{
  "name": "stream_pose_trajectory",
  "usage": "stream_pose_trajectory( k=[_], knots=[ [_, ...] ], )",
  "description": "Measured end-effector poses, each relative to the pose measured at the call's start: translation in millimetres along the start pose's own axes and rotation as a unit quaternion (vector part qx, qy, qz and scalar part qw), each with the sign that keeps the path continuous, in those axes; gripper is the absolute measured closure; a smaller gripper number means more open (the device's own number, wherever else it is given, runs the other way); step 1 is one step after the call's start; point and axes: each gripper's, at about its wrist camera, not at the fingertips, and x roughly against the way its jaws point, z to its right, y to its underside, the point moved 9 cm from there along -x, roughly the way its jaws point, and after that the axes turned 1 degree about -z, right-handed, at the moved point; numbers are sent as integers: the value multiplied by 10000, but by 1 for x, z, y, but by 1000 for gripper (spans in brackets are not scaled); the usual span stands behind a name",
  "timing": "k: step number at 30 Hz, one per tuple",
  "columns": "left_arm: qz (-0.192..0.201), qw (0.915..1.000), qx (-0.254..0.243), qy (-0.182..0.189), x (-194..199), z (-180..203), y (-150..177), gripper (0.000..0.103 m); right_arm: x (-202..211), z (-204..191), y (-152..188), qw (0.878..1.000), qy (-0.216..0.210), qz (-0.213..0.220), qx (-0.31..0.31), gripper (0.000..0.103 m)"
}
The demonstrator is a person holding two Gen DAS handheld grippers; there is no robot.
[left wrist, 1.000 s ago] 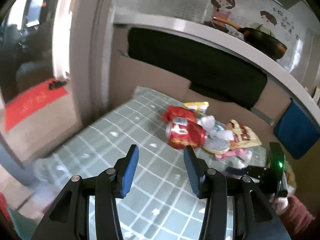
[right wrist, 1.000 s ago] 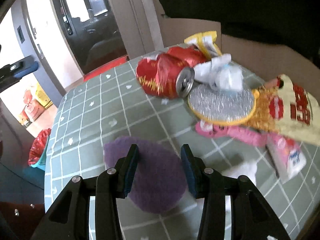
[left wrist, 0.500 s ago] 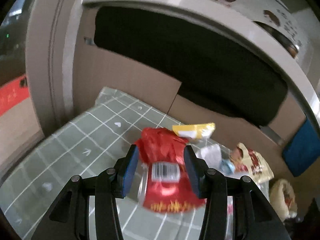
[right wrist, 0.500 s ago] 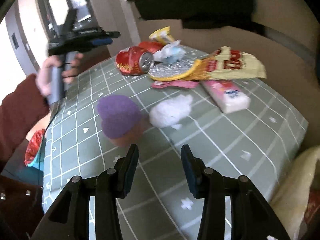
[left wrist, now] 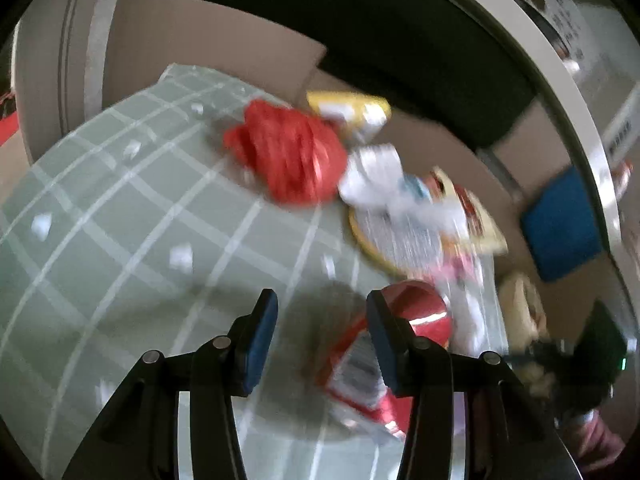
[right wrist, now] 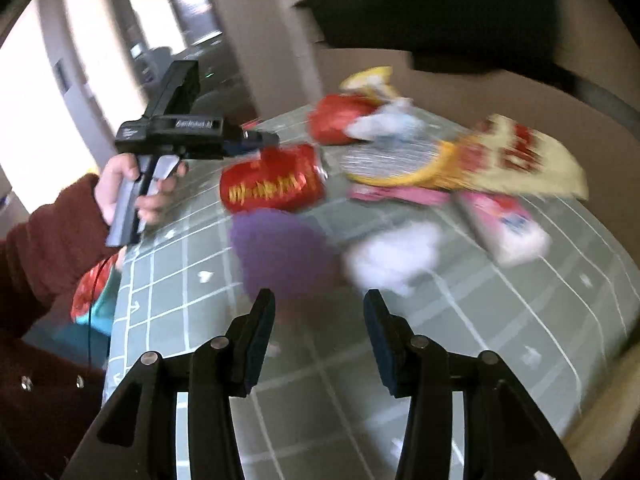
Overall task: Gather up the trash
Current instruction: 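Grasp the red WALOVI can with the left gripper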
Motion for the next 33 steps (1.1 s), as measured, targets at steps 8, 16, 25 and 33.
stream_pose_trajectory(
  k=[8,16,25,33],
  knots=[
    [267,9994,-172,114,47,14,23,56,-38,-22,-19,9979,21,-197,612,55],
    [267,9990,-36,359,23,21,9,56,-23,-18,10,9992,-168,-334,144,54],
    [-515,9947,-562,697,-4,46,33,56,29,23,58,9981,519,-146,-282,54],
    [-789,9929,-594,669,-5,66,54,50,43,43,57,9953,554,203,-773,54]
  ],
)
